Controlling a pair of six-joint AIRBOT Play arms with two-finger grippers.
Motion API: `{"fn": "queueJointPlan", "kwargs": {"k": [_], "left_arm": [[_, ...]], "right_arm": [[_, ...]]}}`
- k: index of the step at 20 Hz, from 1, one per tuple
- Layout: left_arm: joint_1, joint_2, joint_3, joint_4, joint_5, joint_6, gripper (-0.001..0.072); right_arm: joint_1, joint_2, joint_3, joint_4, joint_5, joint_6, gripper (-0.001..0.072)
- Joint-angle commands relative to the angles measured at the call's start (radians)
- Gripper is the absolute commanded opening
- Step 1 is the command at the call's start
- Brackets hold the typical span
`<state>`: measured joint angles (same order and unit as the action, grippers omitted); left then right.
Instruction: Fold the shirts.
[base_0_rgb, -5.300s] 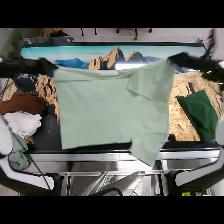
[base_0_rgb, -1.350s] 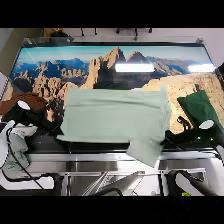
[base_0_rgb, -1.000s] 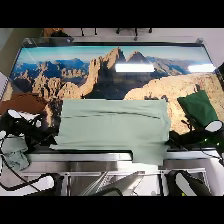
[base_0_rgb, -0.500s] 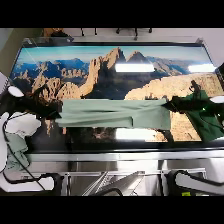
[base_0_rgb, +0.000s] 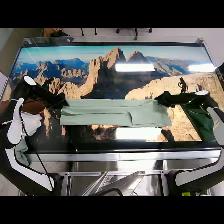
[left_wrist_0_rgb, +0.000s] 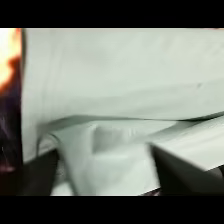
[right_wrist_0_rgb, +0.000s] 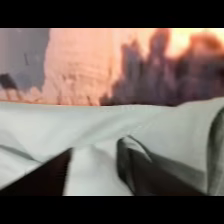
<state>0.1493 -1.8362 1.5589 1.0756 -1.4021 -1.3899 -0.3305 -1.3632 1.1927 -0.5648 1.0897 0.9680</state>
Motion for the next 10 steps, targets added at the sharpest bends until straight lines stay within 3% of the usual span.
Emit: {"fn": "queueJointPlan", "kwargs": {"k": [1, 4, 10], "left_arm": [[-0.011, -0.028, 0.107, 0.016, -0.050, 0.018, 0.0698], [0.008, -0.026, 0.172, 0.103, -0.130, -0.037, 0.0698], [0.023, -0.005, 0.195, 0.093, -0.211, -0.067, 0.0697]], "right_arm": [[-0.057, 0.037, 0.059, -0.125, 0.089, -0.001, 0.0666], [-0.134, 0.050, 0.056, -0.229, 0.135, 0.011, 0.0695], [-0.142, -0.042, -0.006, -0.235, 0.177, -0.042, 0.0695]]}}
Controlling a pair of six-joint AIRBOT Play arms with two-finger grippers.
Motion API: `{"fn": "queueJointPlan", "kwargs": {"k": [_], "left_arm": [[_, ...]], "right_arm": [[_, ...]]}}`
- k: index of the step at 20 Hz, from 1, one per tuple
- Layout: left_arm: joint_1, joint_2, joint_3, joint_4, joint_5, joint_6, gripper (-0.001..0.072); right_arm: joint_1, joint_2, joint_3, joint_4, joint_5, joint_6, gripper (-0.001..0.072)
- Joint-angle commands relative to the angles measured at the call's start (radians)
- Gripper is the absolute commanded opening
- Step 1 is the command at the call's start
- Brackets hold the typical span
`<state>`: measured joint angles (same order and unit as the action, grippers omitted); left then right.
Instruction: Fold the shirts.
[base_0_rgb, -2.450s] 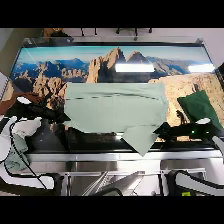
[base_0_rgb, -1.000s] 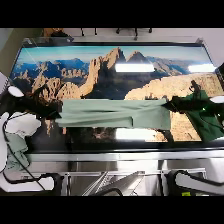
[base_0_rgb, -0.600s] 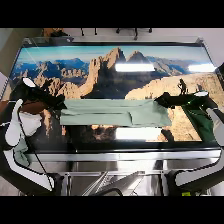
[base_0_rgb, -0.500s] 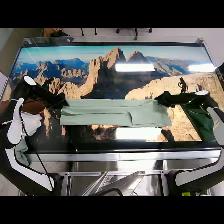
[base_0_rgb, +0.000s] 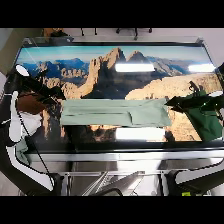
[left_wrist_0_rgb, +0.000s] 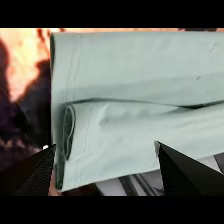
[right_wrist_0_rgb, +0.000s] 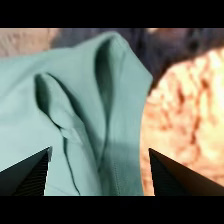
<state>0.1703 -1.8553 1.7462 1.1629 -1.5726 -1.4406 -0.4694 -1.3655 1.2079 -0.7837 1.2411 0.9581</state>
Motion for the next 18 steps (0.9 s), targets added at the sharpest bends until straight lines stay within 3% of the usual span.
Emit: {"fn": "queueJointPlan", "kwargs": {"k": [1, 8, 9, 10, 11, 13, 14, 18], "left_arm": [[-0.004, 0.023, 0.000, -0.018, -0.033, -0.016, 0.0698], [-0.053, 0.055, -0.016, -0.281, -0.016, -0.006, 0.0697], [-0.084, 0.054, -0.016, -0.279, -0.011, 0.000, 0.0696], [-0.114, 0.053, -0.016, -0.271, 0.000, 0.000, 0.0692], [-0.155, 0.050, -0.016, -0.268, 0.022, 0.000, 0.0526], [-0.233, 0.043, -0.016, -0.269, 0.069, 0.000, 0.0059], [-0.284, 0.034, -0.017, -0.268, 0.102, 0.001, 0.0015], [-0.502, -0.046, -0.017, -0.269, 0.233, 0.000, 0.0015]], "right_arm": [[0.003, -0.056, -0.021, -0.017, 0.025, -0.032, 0.0695], [0.136, -0.134, -0.021, 0.013, 0.031, -0.070, 0.0685], [0.153, -0.134, -0.021, 0.013, 0.032, -0.076, 0.0512], [0.166, -0.131, -0.020, 0.014, 0.039, -0.096, 0.0242], [0.175, -0.124, -0.018, 0.013, 0.044, -0.098, 0.0131], [0.182, -0.085, -0.006, 0.013, 0.051, -0.082, 0.0020], [0.182, -0.051, 0.002, 0.013, 0.053, -0.067, 0.0020], [0.182, 0.118, 0.084, 0.013, 0.173, 0.012, 0.0019]]}}
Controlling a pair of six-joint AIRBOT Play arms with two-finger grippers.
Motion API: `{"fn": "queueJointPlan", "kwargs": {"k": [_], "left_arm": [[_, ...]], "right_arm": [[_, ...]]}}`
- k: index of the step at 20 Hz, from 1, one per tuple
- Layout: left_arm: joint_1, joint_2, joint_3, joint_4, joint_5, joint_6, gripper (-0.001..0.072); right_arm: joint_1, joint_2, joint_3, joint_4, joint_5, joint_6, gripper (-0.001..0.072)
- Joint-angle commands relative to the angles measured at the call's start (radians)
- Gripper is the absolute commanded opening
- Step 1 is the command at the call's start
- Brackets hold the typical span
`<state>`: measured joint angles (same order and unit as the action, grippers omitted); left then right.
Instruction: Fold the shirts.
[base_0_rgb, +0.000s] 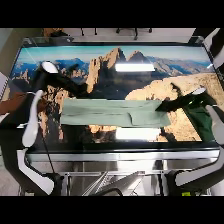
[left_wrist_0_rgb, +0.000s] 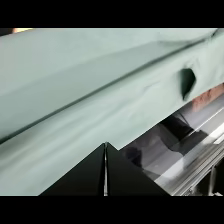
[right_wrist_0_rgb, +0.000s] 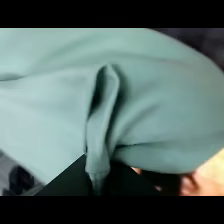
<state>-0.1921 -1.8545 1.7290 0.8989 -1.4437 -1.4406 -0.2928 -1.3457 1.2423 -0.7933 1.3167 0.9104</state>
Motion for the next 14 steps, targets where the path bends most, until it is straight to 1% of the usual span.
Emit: {"fn": "queueJointPlan", "kwargs": {"k": [1, 2, 4, 5, 6, 7, 9, 11, 14], "left_arm": [[-0.198, -0.077, 0.000, -0.009, 0.153, 0.000, 0.0015], [-0.255, -0.107, 0.000, -0.011, 0.210, -0.001, 0.0015], [-0.371, -0.179, 0.032, -0.012, 0.330, -0.035, 0.0015], [-0.423, -0.220, 0.070, -0.012, 0.373, -0.055, 0.0015], [-0.469, -0.261, 0.119, -0.011, 0.397, -0.069, 0.0015], [-0.504, -0.300, 0.168, -0.011, 0.410, -0.074, 0.0015], [-0.547, -0.375, 0.275, -0.011, 0.421, -0.110, 0.0015], [-0.557, -0.409, 0.344, -0.013, 0.401, -0.133, 0.0015], [-0.509, -0.332, 0.305, -0.020, 0.308, -0.123, 0.0015]], "right_arm": [[0.006, 0.137, 0.077, 0.023, 0.135, 0.084, 0.0019], [0.006, 0.176, 0.110, 0.023, 0.174, 0.119, 0.0019], [0.006, 0.239, 0.181, 0.023, 0.242, 0.160, 0.0019], [0.006, 0.266, 0.215, 0.027, 0.264, 0.179, 0.0019], [0.006, 0.286, 0.240, 0.038, 0.282, 0.181, 0.0019], [0.006, 0.304, 0.261, 0.037, 0.293, 0.204, 0.0019], [0.006, 0.322, 0.275, 0.037, 0.298, 0.214, 0.0019], [0.006, 0.316, 0.275, 0.034, 0.312, 0.218, 0.0019], [0.009, 0.294, 0.274, 0.035, 0.312, 0.232, 0.0019]]}}
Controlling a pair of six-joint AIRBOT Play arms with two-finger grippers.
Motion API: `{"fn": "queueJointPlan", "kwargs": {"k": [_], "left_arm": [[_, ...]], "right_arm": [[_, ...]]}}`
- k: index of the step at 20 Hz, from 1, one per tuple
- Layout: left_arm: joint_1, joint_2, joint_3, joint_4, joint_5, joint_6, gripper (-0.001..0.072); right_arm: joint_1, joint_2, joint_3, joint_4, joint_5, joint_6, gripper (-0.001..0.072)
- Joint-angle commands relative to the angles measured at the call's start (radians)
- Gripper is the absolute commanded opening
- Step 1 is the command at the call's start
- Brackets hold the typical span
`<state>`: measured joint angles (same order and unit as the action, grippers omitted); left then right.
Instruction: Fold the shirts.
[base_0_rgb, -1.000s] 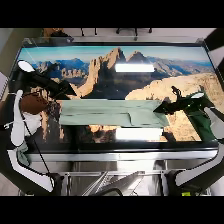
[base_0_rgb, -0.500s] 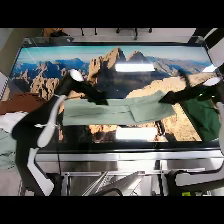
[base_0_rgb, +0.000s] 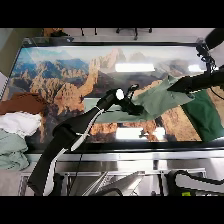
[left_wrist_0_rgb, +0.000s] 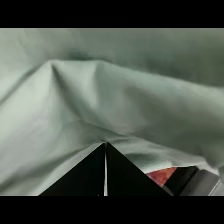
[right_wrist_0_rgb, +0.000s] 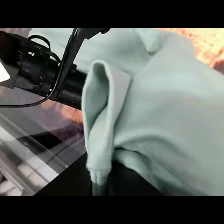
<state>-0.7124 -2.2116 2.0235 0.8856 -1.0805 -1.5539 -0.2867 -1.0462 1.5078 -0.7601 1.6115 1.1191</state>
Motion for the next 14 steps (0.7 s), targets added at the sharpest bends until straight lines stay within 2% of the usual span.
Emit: {"fn": "queueJointPlan", "kwargs": {"k": [1, 3, 6, 10, 12, 13, 14], "left_arm": [[0.043, 0.068, -0.010, -0.035, -0.109, 0.038, 0.0015], [0.129, 0.164, -0.014, -0.093, -0.264, 0.114, 0.0015], [0.304, 0.349, -0.014, -0.153, -0.415, 0.152, 0.0014], [0.556, 0.558, -0.014, -0.238, -0.450, 0.167, 0.0014], [0.646, 0.620, -0.014, -0.232, -0.462, 0.187, 0.0014], [0.679, 0.641, -0.014, -0.231, -0.470, 0.201, 0.0014], [0.703, 0.655, -0.014, -0.231, -0.477, 0.213, 0.0015]], "right_arm": [[0.010, -0.014, 0.009, 0.002, 0.017, 0.035, 0.0019], [0.052, -0.025, 0.009, 0.013, 0.004, 0.053, 0.0019], [0.198, -0.032, 0.009, 0.028, -0.124, 0.113, 0.0019], [0.554, -0.130, 0.009, 0.031, -0.462, 0.253, 0.0020], [0.763, -0.251, 0.009, 0.031, -0.714, 0.300, 0.0027], [0.874, -0.330, 0.009, 0.031, -0.915, 0.248, 0.0052], [0.962, -0.402, 0.011, 0.032, -1.091, 0.189, 0.0291]]}}
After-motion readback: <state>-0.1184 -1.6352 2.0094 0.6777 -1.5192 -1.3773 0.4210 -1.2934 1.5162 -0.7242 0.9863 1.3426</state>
